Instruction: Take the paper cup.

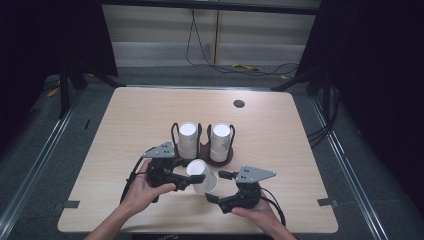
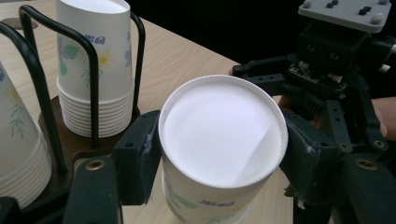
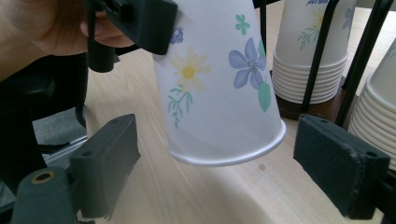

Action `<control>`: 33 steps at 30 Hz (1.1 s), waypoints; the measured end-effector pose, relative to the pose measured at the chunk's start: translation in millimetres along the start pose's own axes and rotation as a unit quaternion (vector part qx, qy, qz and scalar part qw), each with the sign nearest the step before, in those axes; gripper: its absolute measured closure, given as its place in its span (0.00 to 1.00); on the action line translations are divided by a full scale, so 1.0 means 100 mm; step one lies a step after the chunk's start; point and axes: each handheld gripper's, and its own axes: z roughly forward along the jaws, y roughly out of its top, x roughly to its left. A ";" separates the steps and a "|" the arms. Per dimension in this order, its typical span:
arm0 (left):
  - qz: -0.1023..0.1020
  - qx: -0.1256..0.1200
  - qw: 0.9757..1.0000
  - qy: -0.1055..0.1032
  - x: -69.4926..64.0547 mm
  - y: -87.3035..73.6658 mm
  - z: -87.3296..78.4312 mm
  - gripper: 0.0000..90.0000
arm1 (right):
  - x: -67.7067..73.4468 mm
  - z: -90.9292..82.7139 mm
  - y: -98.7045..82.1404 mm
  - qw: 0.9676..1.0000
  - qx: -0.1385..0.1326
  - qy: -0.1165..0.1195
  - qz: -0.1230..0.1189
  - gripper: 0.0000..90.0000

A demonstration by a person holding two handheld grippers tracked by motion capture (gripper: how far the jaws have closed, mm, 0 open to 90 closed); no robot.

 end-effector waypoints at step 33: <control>0.003 0.005 1.000 -0.013 -0.11 0.03 0.08 0.39 | 0.00 0.16 -0.06 1.000 -0.022 0.003 0.012 0.18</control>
